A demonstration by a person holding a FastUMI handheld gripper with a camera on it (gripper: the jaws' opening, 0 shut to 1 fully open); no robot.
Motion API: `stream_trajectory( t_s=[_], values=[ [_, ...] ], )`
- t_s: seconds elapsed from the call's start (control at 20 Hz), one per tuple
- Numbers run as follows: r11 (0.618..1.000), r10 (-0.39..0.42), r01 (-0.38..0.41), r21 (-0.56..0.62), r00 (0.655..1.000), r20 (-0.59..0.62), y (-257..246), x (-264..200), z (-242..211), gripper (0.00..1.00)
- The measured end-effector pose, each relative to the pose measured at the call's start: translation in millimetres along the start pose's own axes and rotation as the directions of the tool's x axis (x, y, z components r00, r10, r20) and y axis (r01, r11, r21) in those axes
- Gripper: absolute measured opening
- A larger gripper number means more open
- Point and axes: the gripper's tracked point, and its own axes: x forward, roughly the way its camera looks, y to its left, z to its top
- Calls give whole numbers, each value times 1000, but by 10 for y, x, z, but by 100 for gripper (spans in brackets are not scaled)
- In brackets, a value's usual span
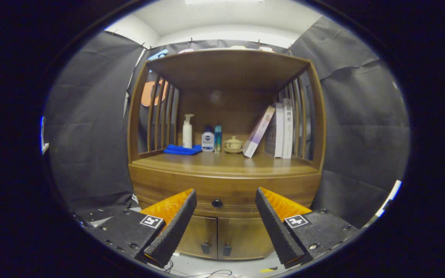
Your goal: Pull open the drawer, take out the items inside it, and place them on the countertop above the cabinet.
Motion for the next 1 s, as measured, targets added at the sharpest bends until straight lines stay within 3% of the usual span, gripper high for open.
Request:
stream_trajectory(
  t_s=[0.3, 0.65, 1.0],
  values=[
    [999, -32, 33, 6, 993, -110, 16, 519, -554, 98],
    [999, -41, 46, 29, 989, -141, 76, 972, -656, 91],
    [998, -61, 65, 22, 987, -150, 98, 1162, -667, 55]
  ],
)
